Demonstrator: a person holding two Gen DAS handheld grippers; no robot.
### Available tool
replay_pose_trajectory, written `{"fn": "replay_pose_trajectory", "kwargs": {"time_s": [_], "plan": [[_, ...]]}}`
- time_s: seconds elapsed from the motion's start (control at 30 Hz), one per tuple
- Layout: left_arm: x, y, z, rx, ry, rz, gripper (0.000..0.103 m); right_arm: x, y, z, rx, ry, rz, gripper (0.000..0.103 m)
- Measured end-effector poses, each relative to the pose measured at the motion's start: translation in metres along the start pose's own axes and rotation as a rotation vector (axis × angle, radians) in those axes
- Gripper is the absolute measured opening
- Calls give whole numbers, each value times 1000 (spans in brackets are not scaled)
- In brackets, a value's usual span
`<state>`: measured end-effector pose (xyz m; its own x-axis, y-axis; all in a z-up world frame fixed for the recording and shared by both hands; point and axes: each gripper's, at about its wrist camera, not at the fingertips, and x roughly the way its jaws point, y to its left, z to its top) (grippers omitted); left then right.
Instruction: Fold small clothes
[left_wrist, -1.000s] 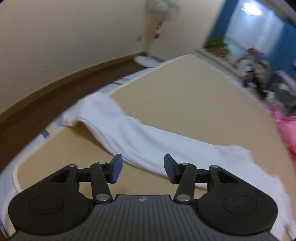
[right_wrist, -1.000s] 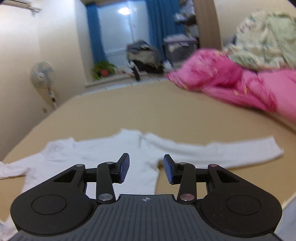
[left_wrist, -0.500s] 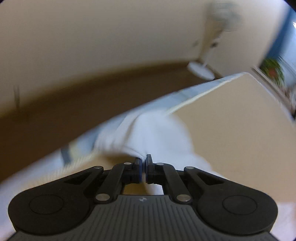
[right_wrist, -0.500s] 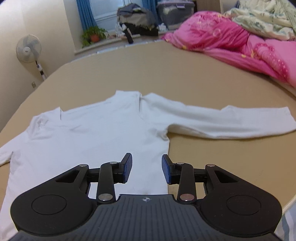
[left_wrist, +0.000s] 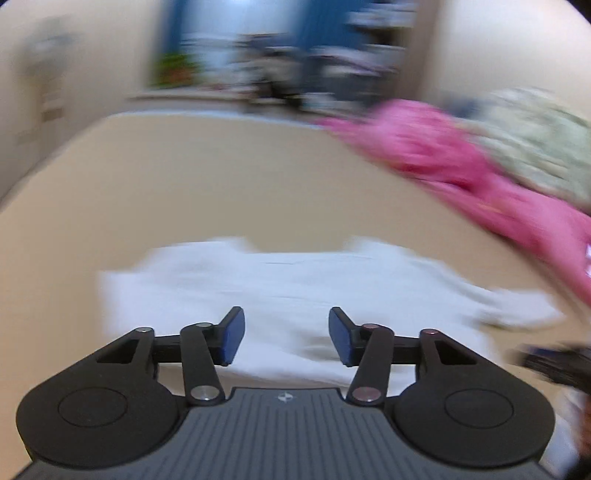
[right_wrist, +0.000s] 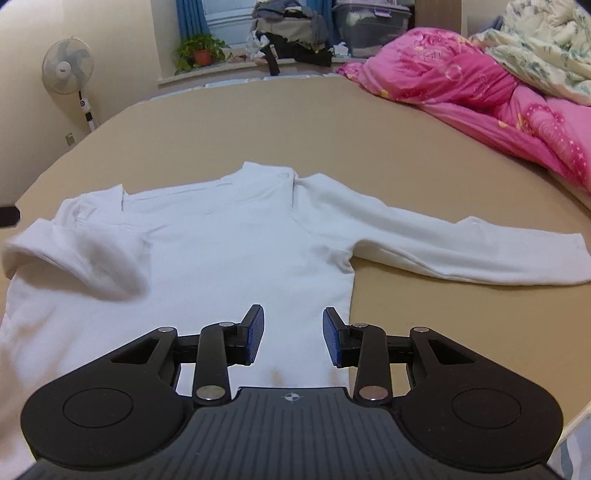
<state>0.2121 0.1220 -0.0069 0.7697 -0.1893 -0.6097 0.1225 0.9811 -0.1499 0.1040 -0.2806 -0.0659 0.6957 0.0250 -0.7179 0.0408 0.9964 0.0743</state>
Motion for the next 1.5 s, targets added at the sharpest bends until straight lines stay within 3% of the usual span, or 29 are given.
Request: {"fn": "replay_pose_trajectory", "kwargs": {"time_s": [0.07, 0.13, 0.3, 0.37, 0.43, 0.5, 0.53, 0.57, 0.63, 0.73, 0.8, 0.87, 0.93, 1.03, 1.23, 1.33, 1.37, 1.4, 1.5], "plan": [[3, 45, 16, -108, 16, 152, 51, -7, 8, -1, -41, -40, 8, 38], [5, 87, 28, -201, 35, 231, 50, -8, 21, 0, -48, -67, 33, 38], [1, 136, 40, -325, 72, 281, 50, 23, 81, 15, -13, -72, 170, 39], [-4, 145, 44, -334, 76, 269, 50, 51, 113, 23, -60, -37, 214, 51], [-1, 144, 42, -317, 79, 249, 50, 80, 143, 27, -155, 28, 206, 50], [0, 149, 42, -295, 82, 227, 50, 102, 167, 31, -265, 50, 144, 37], [8, 158, 39, -289, 84, 221, 50, 107, 172, 38, -287, 40, 140, 6], [9, 154, 29, -284, 88, 215, 50, 107, 172, 48, -279, 28, 148, 3], [23, 150, 27, -281, 102, 204, 50, 94, 158, 75, -191, -75, 163, 3], [38, 143, 21, -284, 125, 186, 51, 62, 90, 113, 166, -258, 150, 3], [49, 138, 19, -281, 144, 162, 52, 51, 41, 110, 388, -341, 91, 3], [63, 129, 16, -274, 167, 140, 52, 57, 4, 94, 496, -360, 3, 3], [76, 120, 11, -270, 193, 117, 53, 80, -30, 74, 574, -284, -64, 3], [92, 105, 2, -251, 231, 90, 53, 109, -64, 45, 689, -182, -81, 3], [109, 72, -14, -143, 276, 16, 54, 118, -79, 33, 747, -184, -7, 3], [124, 61, -27, 4, 342, 147, 56, 98, -77, 40, 738, -289, 70, 3], [127, 62, -31, 22, 352, 174, 56, 92, -80, 41, 749, -322, 94, 3], [127, 64, -31, 13, 354, 173, 56, 93, -87, 40, 755, -303, 73, 3], [123, 69, -26, -36, 348, 153, 56, 117, -96, 39, 705, 5, -146, 9]]}}
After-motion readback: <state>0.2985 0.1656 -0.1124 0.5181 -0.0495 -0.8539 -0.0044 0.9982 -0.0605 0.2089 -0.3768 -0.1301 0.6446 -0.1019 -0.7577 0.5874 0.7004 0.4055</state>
